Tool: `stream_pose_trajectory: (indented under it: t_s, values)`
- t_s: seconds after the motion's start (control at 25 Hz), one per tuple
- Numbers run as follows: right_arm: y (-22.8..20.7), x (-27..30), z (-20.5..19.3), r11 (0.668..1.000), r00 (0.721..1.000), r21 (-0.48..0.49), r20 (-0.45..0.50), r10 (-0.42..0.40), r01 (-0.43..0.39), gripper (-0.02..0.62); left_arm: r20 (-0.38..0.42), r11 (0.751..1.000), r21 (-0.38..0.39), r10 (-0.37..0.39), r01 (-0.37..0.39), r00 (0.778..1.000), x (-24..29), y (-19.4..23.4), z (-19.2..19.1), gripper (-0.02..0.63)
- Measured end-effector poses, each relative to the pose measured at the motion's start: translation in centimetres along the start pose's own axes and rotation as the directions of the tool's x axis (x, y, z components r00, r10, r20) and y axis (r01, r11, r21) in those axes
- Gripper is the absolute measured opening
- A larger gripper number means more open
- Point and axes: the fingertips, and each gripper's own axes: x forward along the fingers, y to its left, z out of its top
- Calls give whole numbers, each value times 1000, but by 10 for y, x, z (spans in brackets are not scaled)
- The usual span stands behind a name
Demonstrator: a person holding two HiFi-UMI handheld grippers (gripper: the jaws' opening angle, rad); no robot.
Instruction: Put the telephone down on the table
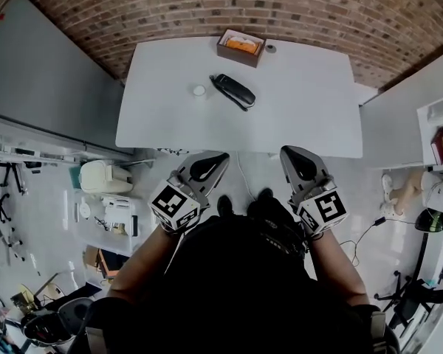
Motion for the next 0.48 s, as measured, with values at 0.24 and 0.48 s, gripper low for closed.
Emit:
stream_pose_trajectory:
  t_s: [0.24, 0.48]
  values:
    - [-3, -39, -2, 999, 999, 1, 20, 33, -33, 15, 17, 1000, 5, 17, -17, 1000, 15, -46, 3, 6]
    - [2, -85, -4, 994, 993, -24, 33, 111, -110, 15, 26, 999, 1, 52, -52, 998, 36, -106, -1, 6]
